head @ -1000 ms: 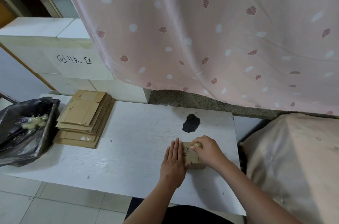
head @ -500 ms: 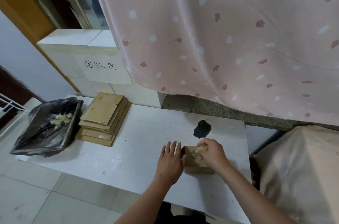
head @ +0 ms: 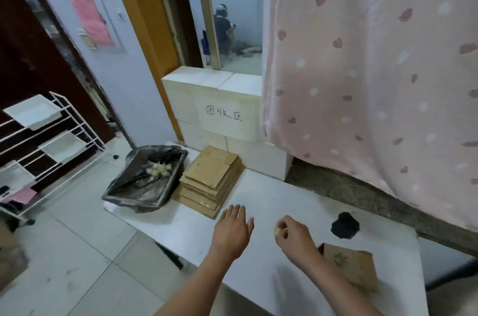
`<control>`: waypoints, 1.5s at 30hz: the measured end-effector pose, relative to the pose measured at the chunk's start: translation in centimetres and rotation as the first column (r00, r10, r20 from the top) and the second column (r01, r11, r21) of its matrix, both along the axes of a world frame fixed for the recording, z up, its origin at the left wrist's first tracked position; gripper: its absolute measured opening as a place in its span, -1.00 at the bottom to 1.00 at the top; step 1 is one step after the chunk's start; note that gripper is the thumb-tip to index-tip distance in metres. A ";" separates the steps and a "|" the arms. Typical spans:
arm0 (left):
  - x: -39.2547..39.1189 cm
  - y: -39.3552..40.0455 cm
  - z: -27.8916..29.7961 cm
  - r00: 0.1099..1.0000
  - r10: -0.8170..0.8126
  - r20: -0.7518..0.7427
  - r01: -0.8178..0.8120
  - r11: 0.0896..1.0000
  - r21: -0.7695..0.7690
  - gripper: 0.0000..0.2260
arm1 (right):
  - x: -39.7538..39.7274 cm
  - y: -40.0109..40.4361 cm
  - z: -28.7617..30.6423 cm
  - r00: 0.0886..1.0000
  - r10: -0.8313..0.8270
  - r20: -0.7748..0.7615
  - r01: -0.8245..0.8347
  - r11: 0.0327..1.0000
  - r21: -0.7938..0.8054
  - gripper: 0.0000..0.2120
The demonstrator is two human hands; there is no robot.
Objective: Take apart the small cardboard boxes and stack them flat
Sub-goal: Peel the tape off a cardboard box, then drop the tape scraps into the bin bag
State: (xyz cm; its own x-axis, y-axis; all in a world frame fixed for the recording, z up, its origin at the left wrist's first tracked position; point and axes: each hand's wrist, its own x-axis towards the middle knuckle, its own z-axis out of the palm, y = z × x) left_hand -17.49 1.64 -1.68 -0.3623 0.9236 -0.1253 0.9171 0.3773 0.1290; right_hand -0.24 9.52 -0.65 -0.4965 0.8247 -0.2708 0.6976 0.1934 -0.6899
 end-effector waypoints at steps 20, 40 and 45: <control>-29.6 -15.6 3.7 0.953 0.304 -0.010 -0.302 0.950 0.078 -0.55 | -33.8 -9.6 3.0 0.951 0.306 0.046 -0.310 0.939 0.151 -0.85; -51.2 -6.0 -2.1 0.970 0.240 -0.037 -0.243 0.960 -0.138 -0.45 | -61.0 2.6 -6.8 0.967 0.157 0.200 -0.206 0.946 0.252 -0.76; -55.4 -3.3 -5.1 0.975 0.223 -0.001 -0.218 0.953 -0.208 -0.45 | -65.7 4.6 -10.7 0.900 0.262 0.349 -0.366 0.888 0.279 -0.89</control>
